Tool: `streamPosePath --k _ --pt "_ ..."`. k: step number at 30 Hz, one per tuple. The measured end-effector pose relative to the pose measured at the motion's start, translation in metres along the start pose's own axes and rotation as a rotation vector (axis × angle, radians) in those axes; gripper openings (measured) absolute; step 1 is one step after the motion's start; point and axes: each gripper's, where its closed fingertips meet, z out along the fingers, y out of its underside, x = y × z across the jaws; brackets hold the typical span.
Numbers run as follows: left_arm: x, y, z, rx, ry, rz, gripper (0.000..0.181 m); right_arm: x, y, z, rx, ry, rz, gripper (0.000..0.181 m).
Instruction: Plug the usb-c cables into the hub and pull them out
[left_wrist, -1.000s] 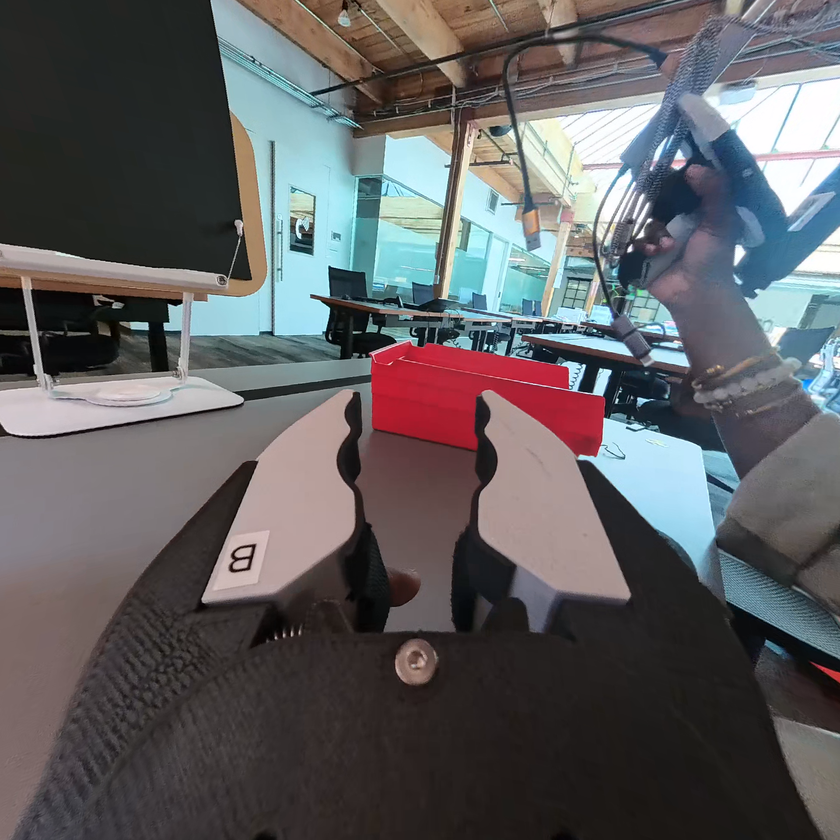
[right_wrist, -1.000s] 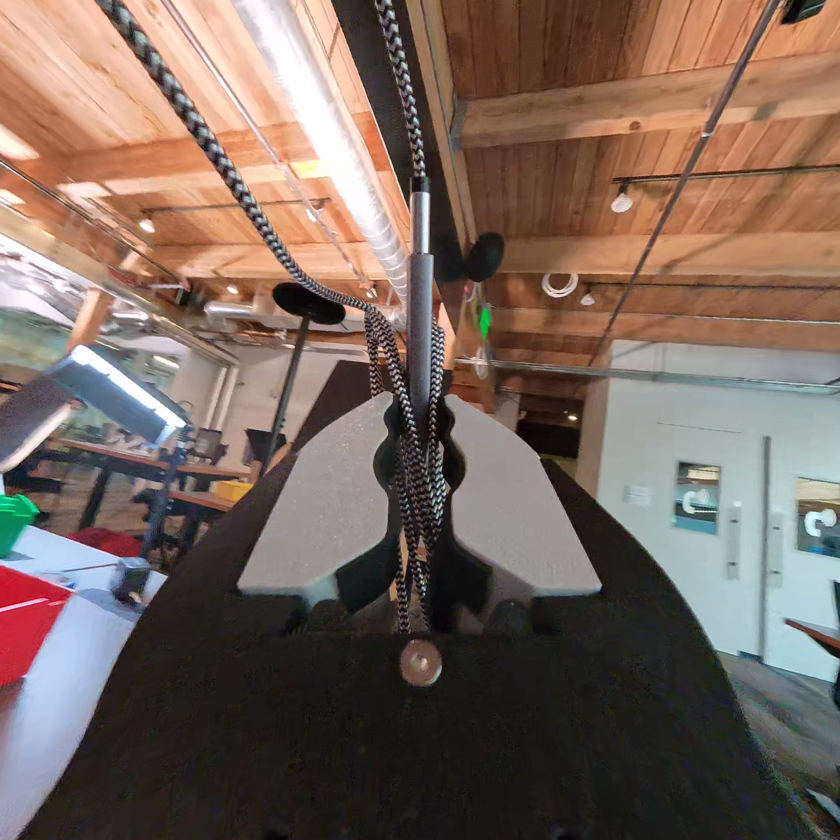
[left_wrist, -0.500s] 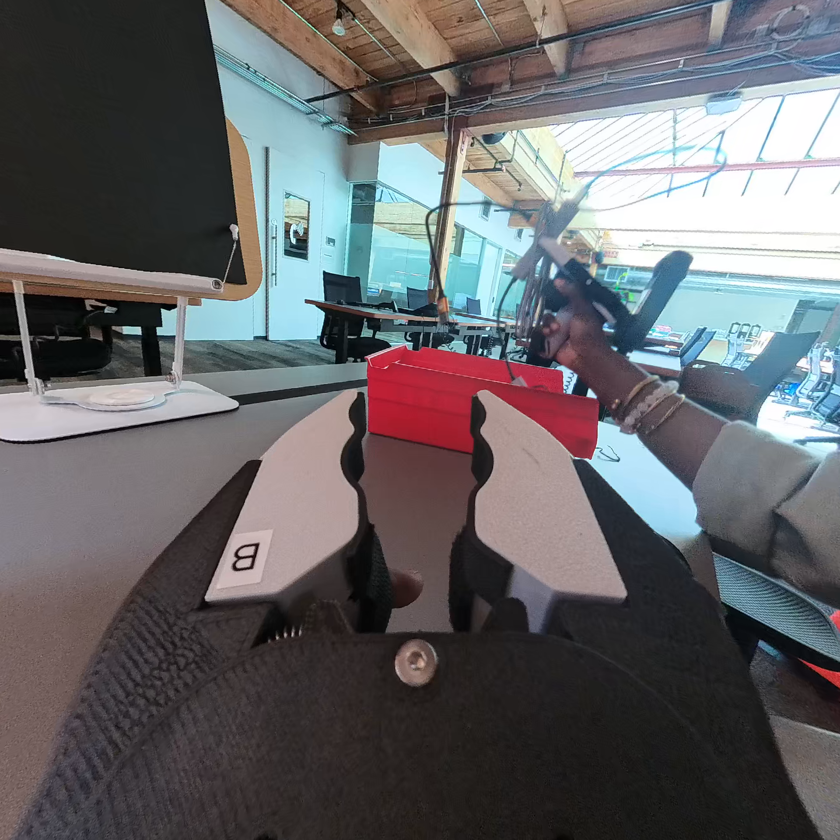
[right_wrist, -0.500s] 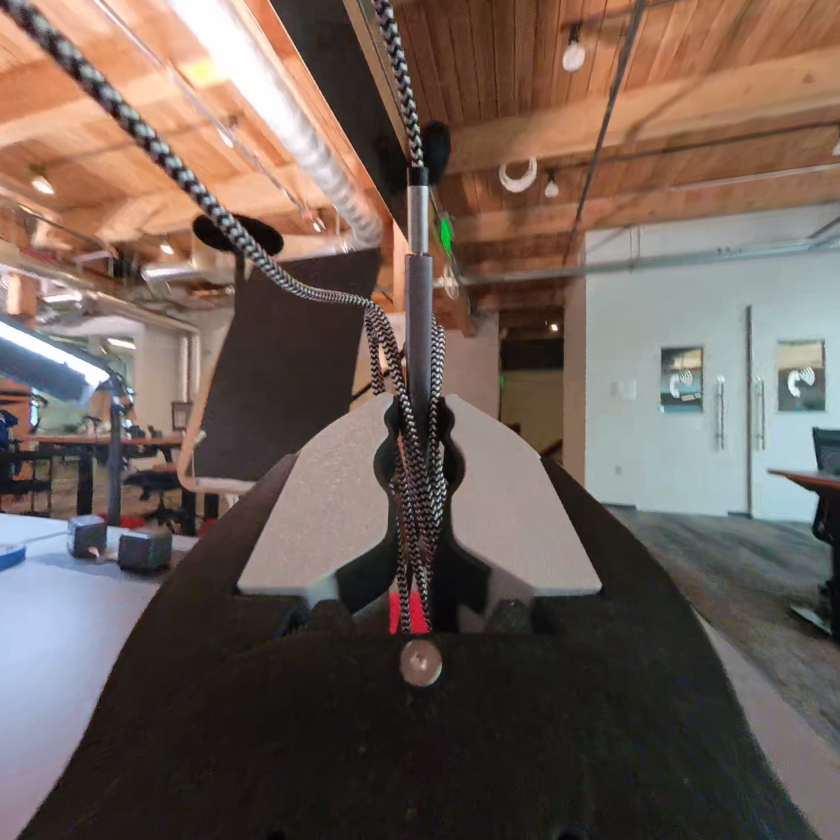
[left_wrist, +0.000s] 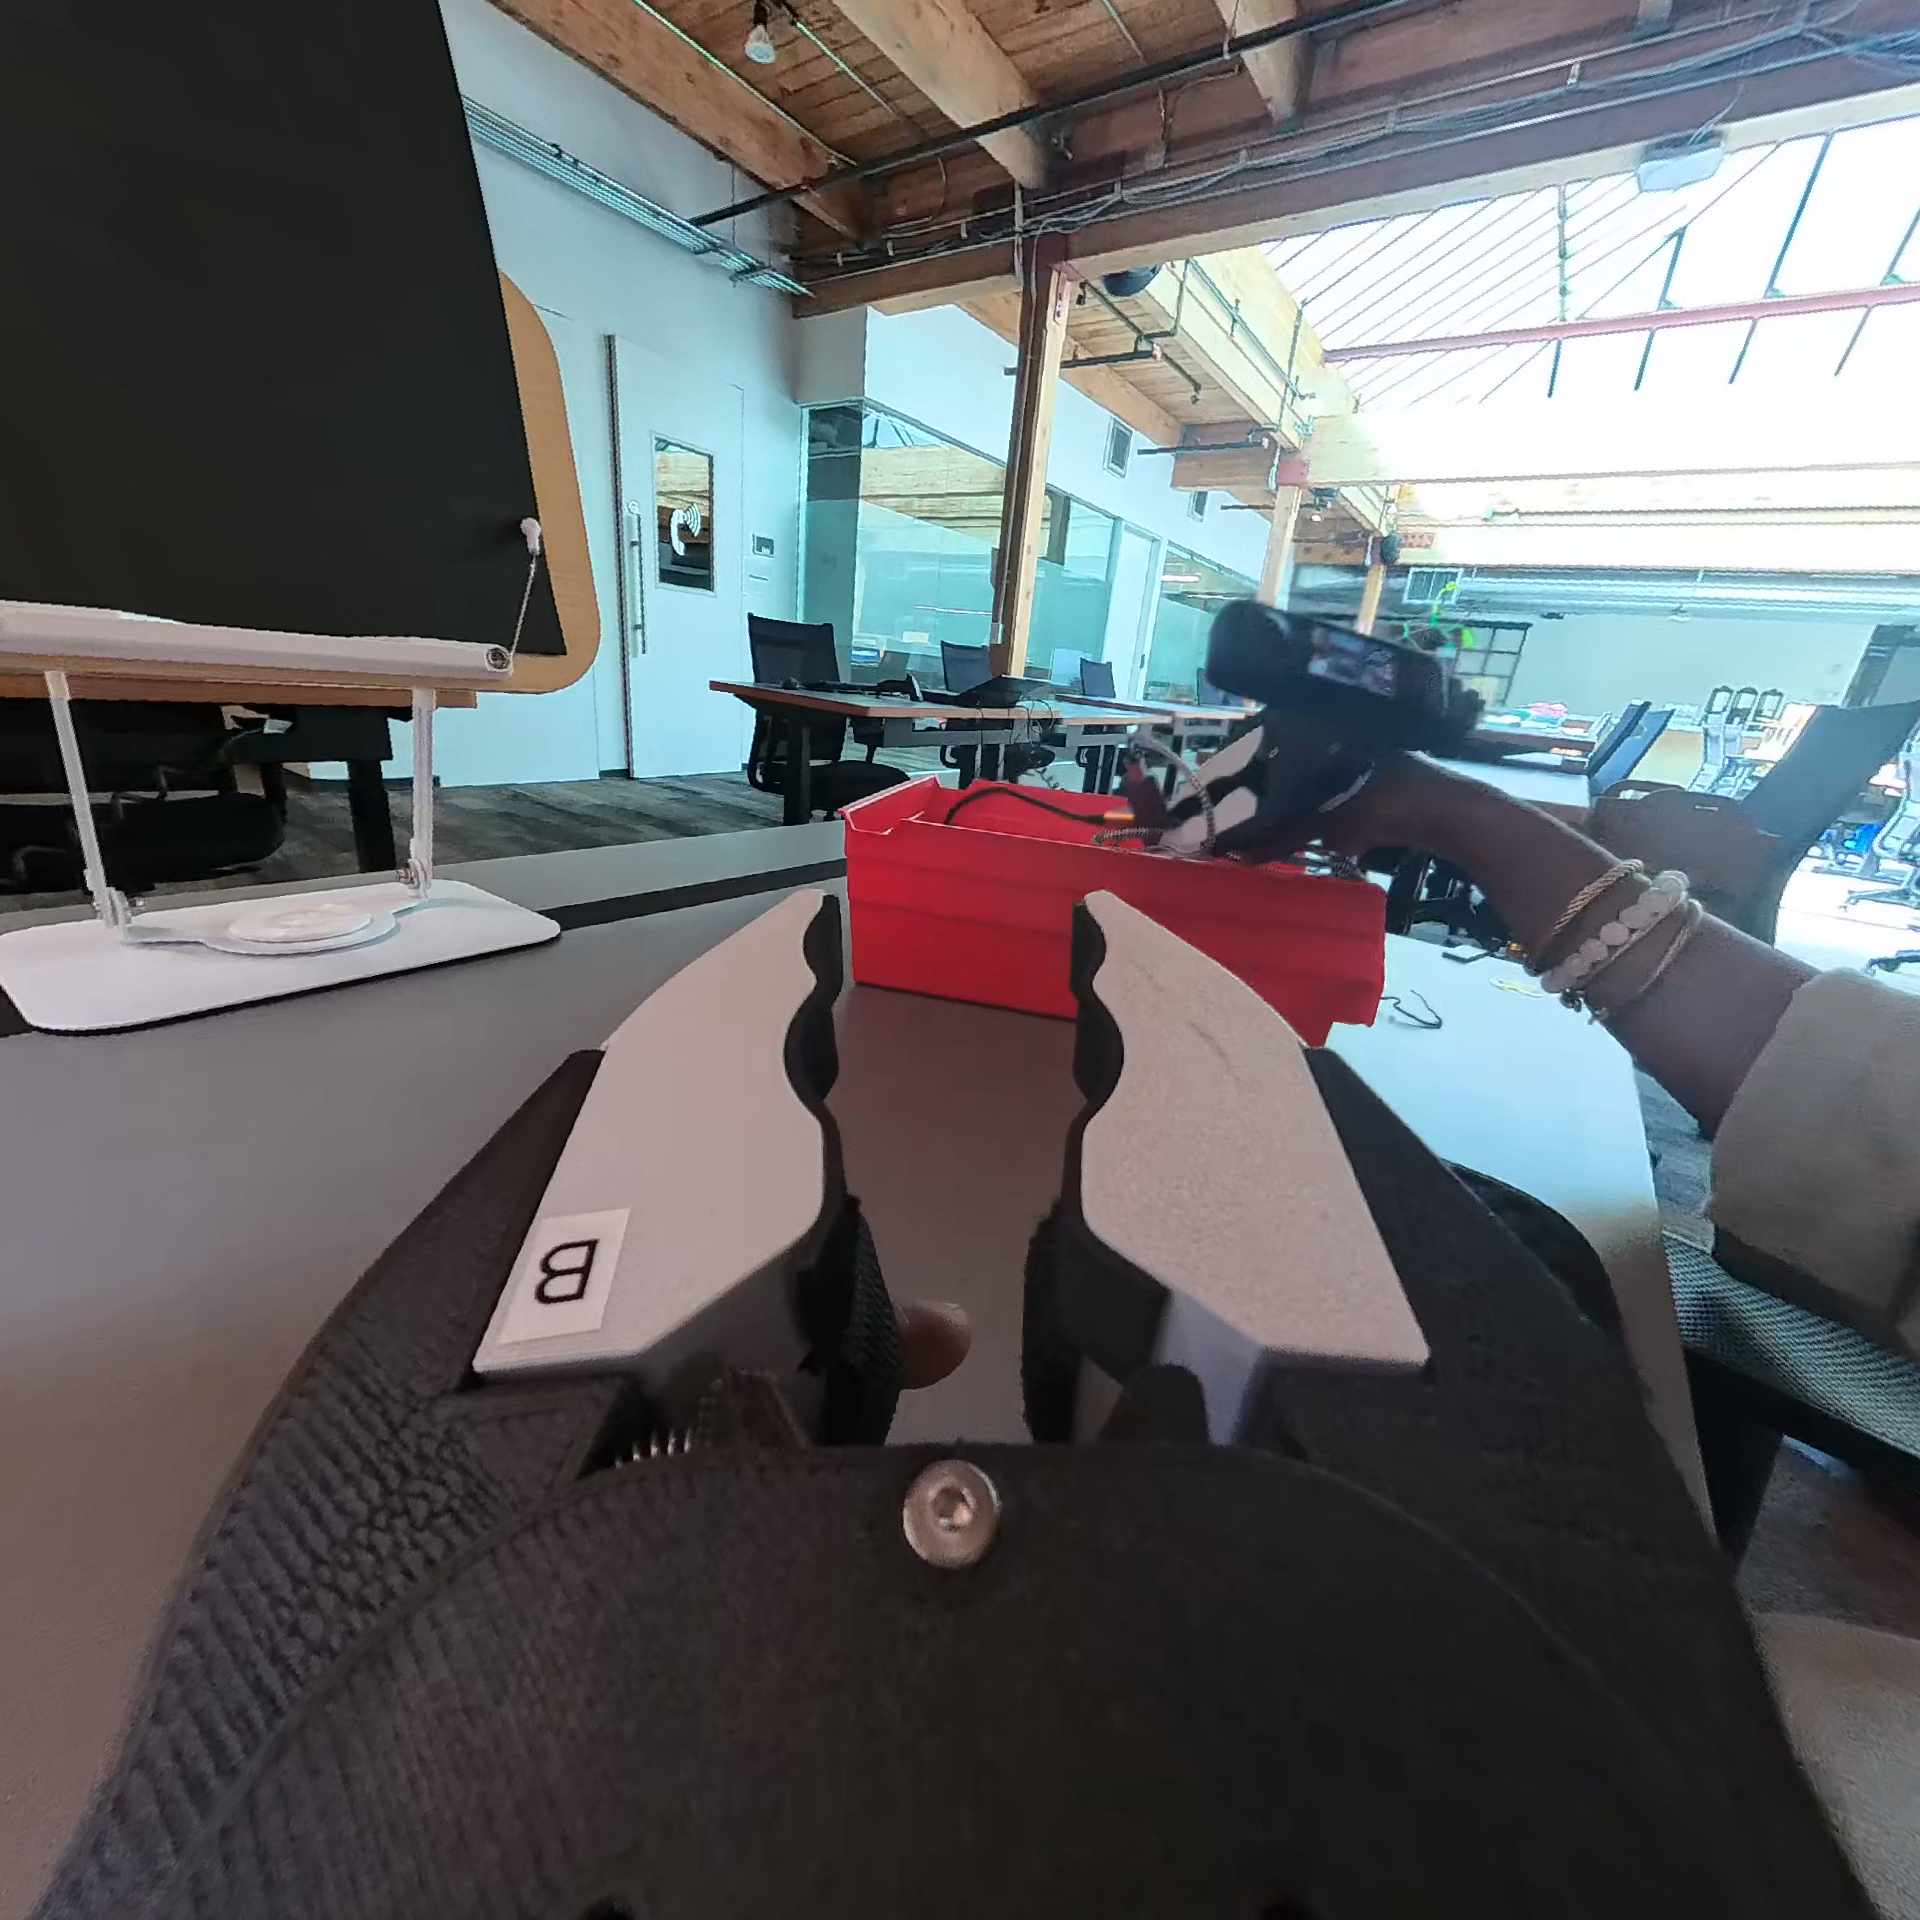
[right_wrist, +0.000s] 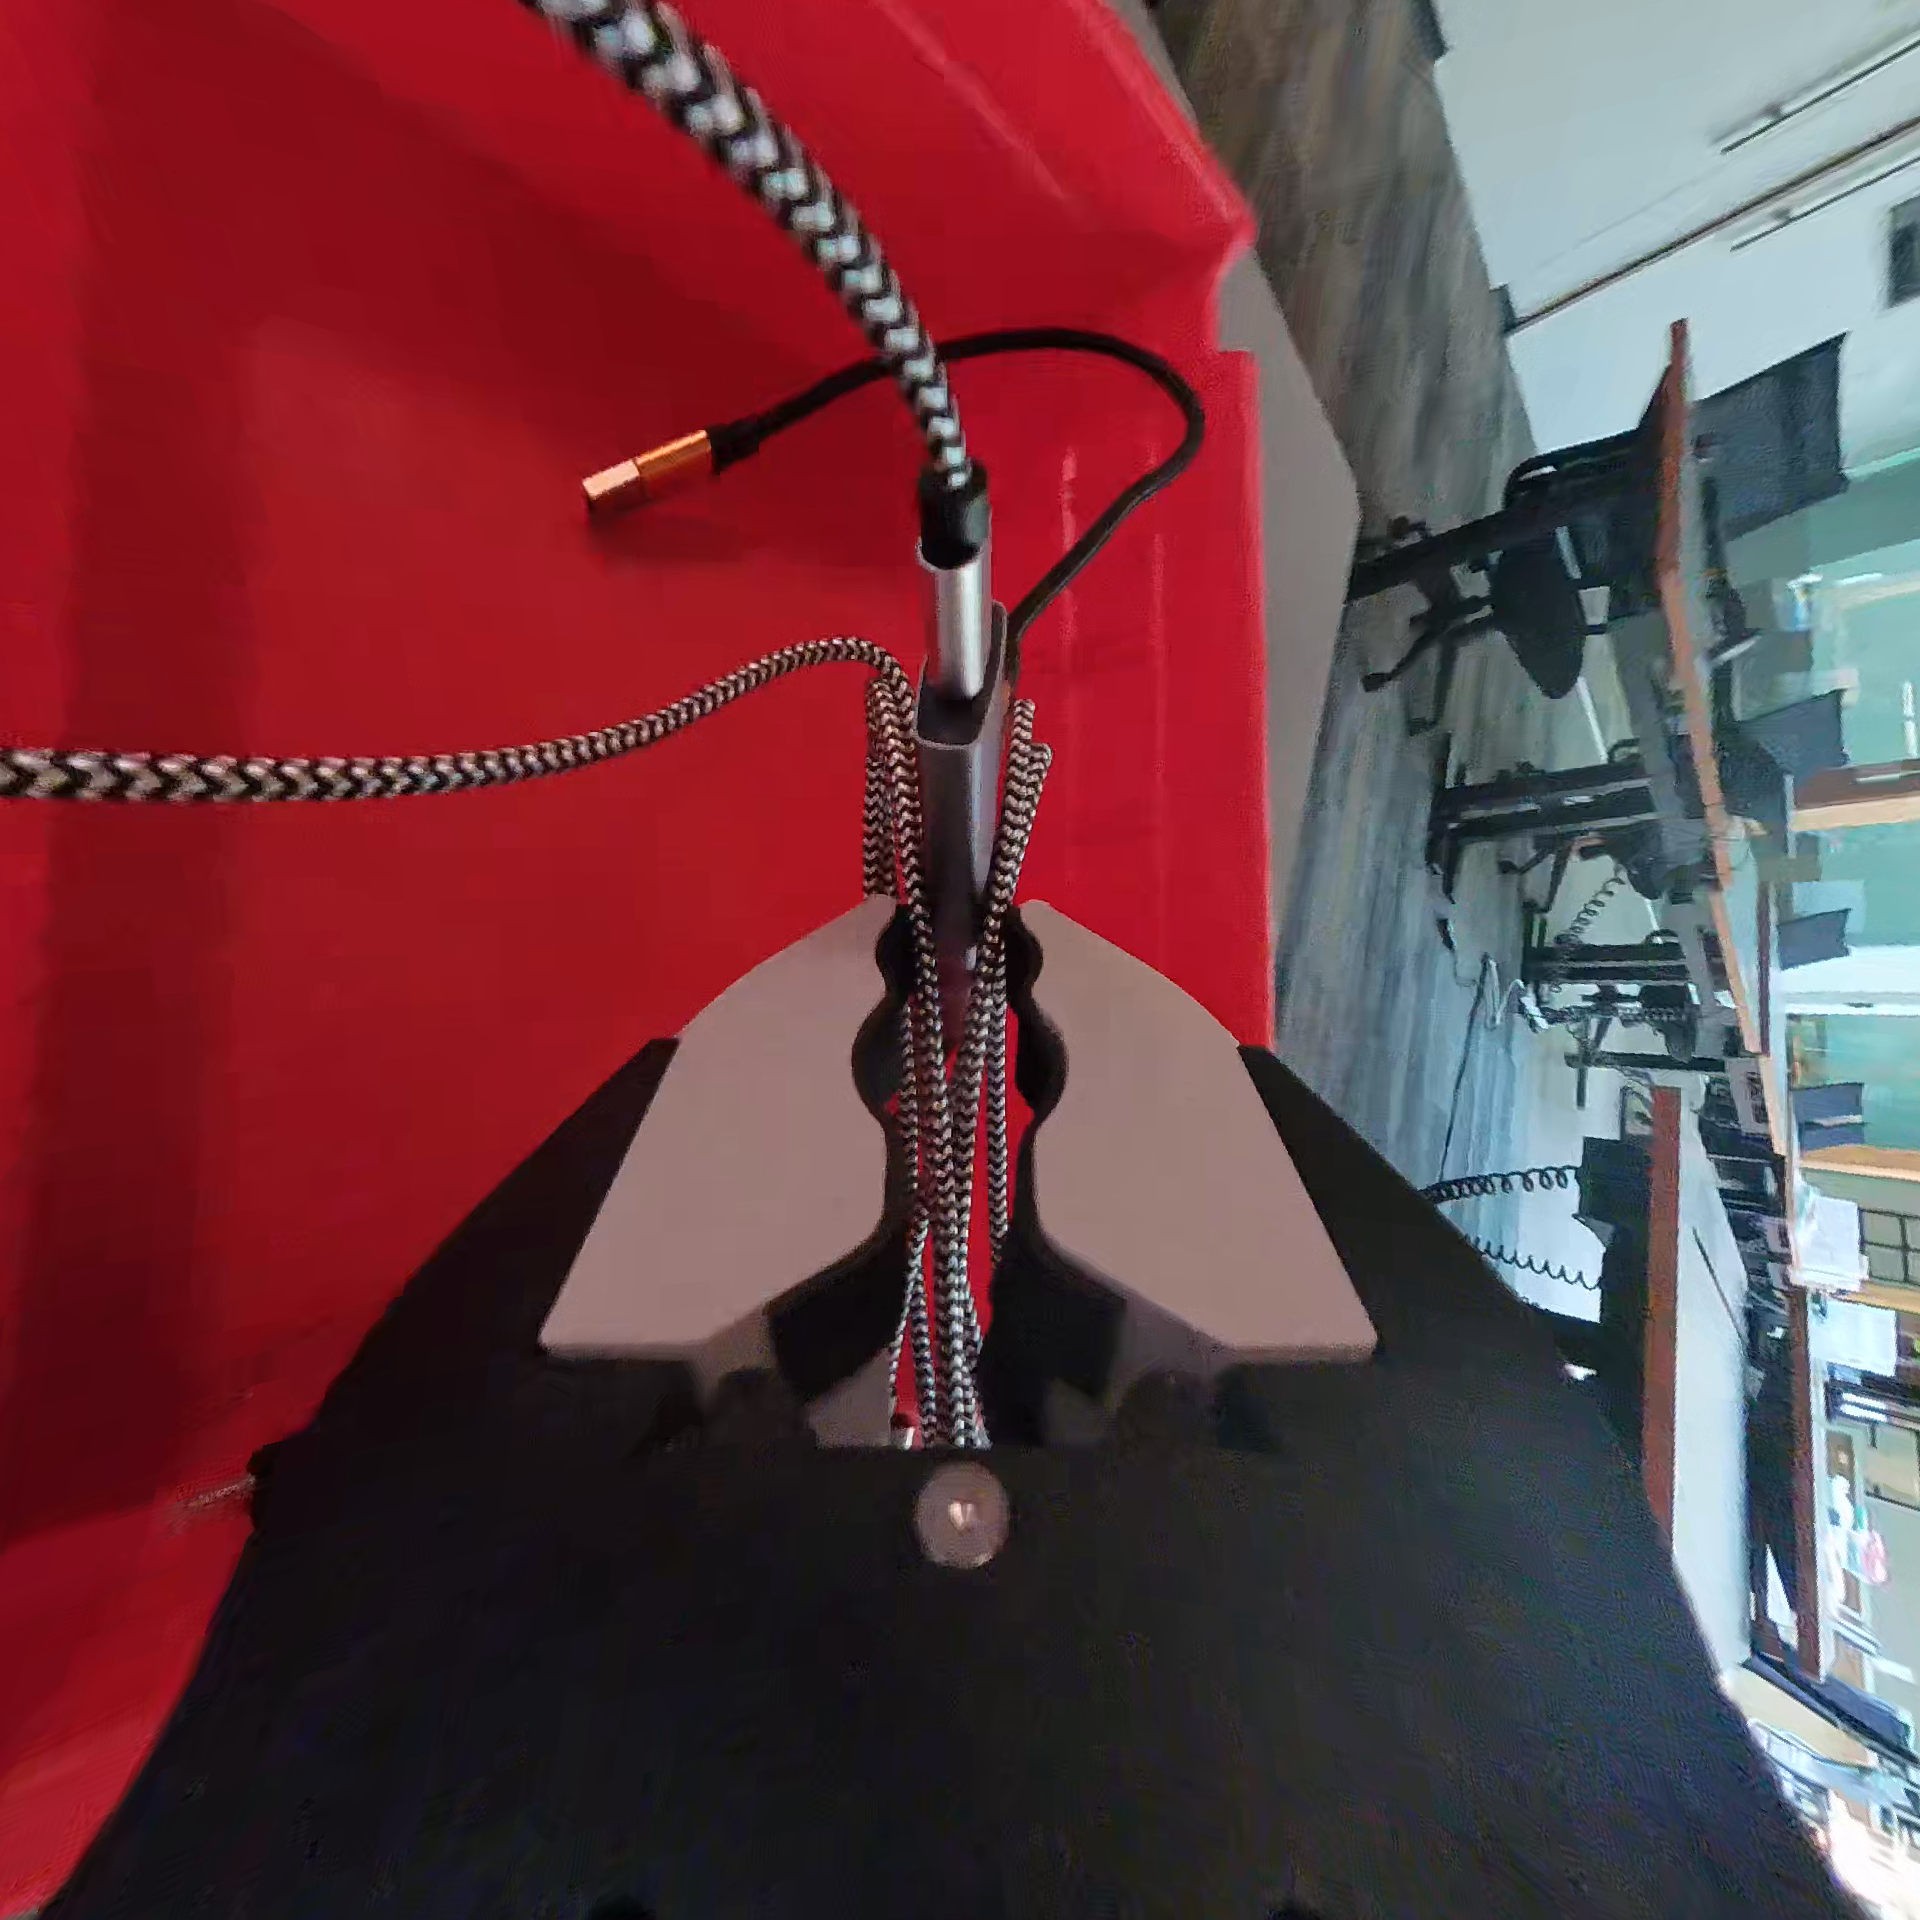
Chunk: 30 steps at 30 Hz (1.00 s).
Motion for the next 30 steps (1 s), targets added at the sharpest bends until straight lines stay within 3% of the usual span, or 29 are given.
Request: streamPosePath --k 2,5,7,11,13,16,18,22,25,30 --pt "0.001 0.0 0.0 -0.002 -0.001 0.007 0.04 -0.016 -0.001 0.01 -0.023 -0.082 0.0 0.017" --pt "0.0 0.001 0.0 -0.003 0.001 0.006 0.04 -0.032 0.0 0.013 -0.045 -0.213 0.073 0.042" --pt "-0.001 0.001 0.0 0.0 -0.002 0.001 0.04 -0.03 -0.006 0.006 -0.01 -0.24 0.126 0.059" --pt "-0.001 -0.001 -0.001 0.013 -0.002 -0.005 0.044 -0.008 -0.026 -0.029 0.141 -0.186 0.217 0.074" --pt "0.001 -0.002 -0.001 0.023 0.009 0.005 0.046 -0.001 -0.048 -0.055 0.282 -0.194 0.301 0.078" --pt "0.007 -0.005 0.0 0.046 0.024 0.054 0.05 0.009 -0.092 -0.11 0.638 -0.199 0.447 0.09" --pt "0.012 -0.005 0.001 0.054 0.033 0.101 0.054 0.014 -0.116 -0.151 0.897 -0.198 0.553 0.103" --pt "0.019 -0.002 0.005 0.037 0.045 0.153 0.07 -0.006 -0.142 -0.214 1.216 -0.333 0.756 0.145" --pt "0.025 -0.005 0.007 0.056 0.059 0.166 0.092 -0.03 -0.155 -0.244 1.374 -0.366 0.798 0.14" --pt "0.045 -0.008 0.009 0.031 0.135 0.16 0.105 -0.122 -0.184 -0.249 1.382 -0.52 0.688 0.096"
